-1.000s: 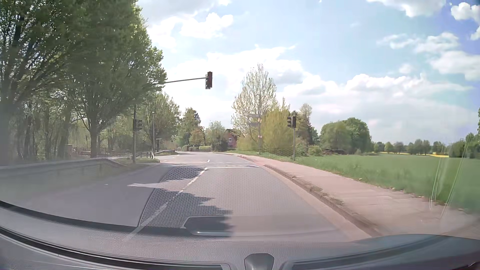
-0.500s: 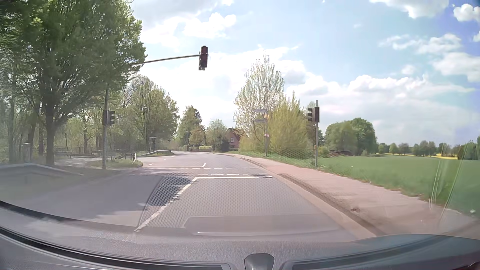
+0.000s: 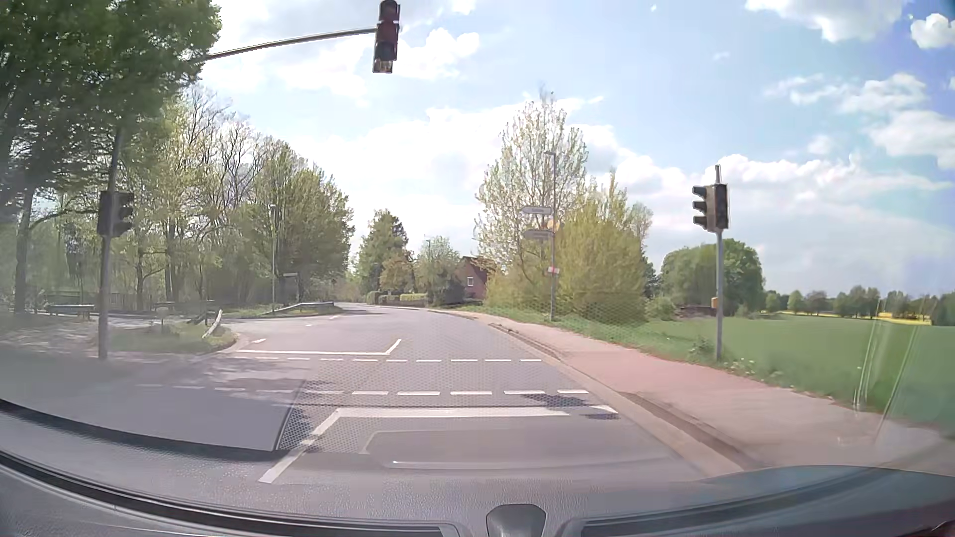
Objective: Follow the waypoints while adhering to traffic rules and regulations
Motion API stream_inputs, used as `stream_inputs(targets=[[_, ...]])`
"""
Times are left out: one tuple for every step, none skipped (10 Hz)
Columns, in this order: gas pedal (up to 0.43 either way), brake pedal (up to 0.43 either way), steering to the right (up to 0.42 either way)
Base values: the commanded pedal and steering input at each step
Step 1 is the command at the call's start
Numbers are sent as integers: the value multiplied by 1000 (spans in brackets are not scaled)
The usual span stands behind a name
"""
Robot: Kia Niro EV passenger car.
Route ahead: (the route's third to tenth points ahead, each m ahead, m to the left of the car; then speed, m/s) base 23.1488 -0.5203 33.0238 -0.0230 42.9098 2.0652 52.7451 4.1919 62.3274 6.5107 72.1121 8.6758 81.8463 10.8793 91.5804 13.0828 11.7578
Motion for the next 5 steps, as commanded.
stream_inputs(targets=[[79, 0, -16], [87, 0, -16], [98, 0, -17], [110, 0, -18], [118, 0, -18]])
